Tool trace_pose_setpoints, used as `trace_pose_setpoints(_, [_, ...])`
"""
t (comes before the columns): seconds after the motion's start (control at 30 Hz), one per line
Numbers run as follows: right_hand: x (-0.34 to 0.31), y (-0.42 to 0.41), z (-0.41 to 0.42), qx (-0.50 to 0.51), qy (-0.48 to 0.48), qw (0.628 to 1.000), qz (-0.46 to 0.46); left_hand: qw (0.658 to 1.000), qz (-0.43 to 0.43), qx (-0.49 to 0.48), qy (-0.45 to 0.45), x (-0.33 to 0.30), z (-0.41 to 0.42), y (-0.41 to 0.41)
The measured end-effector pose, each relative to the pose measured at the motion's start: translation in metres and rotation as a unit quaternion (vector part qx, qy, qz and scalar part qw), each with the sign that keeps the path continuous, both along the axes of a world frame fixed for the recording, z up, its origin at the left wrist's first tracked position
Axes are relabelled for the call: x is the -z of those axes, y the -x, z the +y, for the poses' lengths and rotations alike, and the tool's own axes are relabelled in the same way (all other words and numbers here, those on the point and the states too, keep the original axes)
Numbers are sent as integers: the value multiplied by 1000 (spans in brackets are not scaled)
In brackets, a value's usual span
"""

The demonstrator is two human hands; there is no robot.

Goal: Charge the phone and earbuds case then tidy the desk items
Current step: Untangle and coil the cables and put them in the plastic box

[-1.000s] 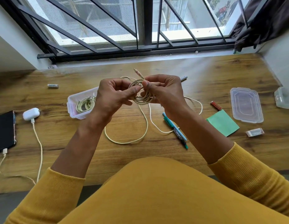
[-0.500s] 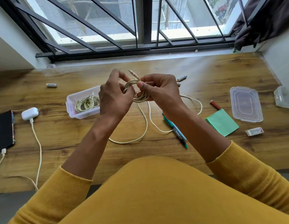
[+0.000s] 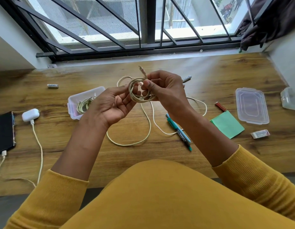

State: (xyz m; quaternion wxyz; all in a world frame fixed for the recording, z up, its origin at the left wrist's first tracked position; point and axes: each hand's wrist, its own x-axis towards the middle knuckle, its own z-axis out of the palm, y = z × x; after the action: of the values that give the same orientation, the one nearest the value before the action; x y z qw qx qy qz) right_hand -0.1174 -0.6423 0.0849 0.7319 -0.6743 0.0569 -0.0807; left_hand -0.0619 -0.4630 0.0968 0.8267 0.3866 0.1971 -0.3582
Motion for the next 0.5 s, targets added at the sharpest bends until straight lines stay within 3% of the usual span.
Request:
trace_pose_setpoints(0.17, [7, 3, 1, -23, -23, 999, -5, 999, -21, 8, -38, -5, -2, 1])
trace_pose_setpoints(0.37, [11, 3, 8, -3, -9, 1000, -6, 977, -164, -10, -136, 0, -14, 8])
trace_pose_setpoints(0.5, [13, 4, 14, 25, 1, 1000, -9, 963, -203, -49, -171, 3, -22, 14])
